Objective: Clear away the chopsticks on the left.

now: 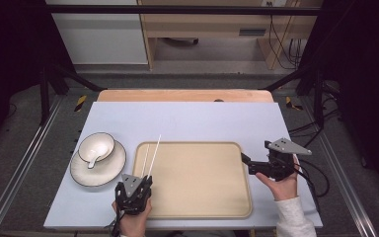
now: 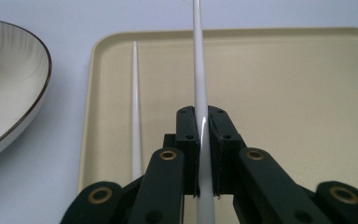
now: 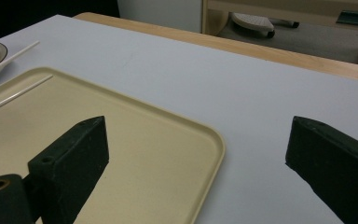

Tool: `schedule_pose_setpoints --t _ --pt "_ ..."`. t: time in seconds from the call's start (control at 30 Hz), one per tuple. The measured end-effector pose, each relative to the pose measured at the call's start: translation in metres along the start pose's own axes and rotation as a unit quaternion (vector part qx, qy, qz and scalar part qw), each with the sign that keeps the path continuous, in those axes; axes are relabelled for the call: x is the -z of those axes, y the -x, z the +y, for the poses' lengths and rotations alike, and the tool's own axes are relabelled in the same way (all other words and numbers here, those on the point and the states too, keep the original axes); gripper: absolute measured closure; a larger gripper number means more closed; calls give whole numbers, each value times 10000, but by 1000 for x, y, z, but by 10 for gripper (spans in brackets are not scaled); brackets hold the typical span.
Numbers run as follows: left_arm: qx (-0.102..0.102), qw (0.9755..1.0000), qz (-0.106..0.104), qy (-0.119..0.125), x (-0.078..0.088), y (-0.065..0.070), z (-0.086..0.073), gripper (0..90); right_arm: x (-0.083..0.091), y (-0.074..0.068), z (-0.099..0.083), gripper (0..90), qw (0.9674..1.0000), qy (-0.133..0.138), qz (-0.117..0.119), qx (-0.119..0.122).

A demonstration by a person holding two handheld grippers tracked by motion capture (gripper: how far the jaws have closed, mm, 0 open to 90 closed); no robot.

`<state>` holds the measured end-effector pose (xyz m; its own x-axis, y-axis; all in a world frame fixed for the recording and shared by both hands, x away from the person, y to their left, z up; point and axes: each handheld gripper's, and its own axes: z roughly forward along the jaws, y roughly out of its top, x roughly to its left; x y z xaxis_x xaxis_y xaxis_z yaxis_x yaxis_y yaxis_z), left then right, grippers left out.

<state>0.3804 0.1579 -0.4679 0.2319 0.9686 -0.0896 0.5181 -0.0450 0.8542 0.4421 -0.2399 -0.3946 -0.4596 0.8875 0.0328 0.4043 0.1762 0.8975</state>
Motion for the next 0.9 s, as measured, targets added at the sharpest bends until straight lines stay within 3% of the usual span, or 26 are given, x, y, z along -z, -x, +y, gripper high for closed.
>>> schedule_pose_setpoints --t 0.27,0.6,0.9 --pt "93 9998 113 -168 -10 -3 -5 839 0 0 0 63 10000 -12 -9 19" --pt "63 9981 224 -568 -15 -2 -6 839 -1 0 0 65 10000 -22 -10 14" --pt "21 9968 265 -750 -18 -2 -5 838 -1 0 0 65 10000 -21 -9 12"
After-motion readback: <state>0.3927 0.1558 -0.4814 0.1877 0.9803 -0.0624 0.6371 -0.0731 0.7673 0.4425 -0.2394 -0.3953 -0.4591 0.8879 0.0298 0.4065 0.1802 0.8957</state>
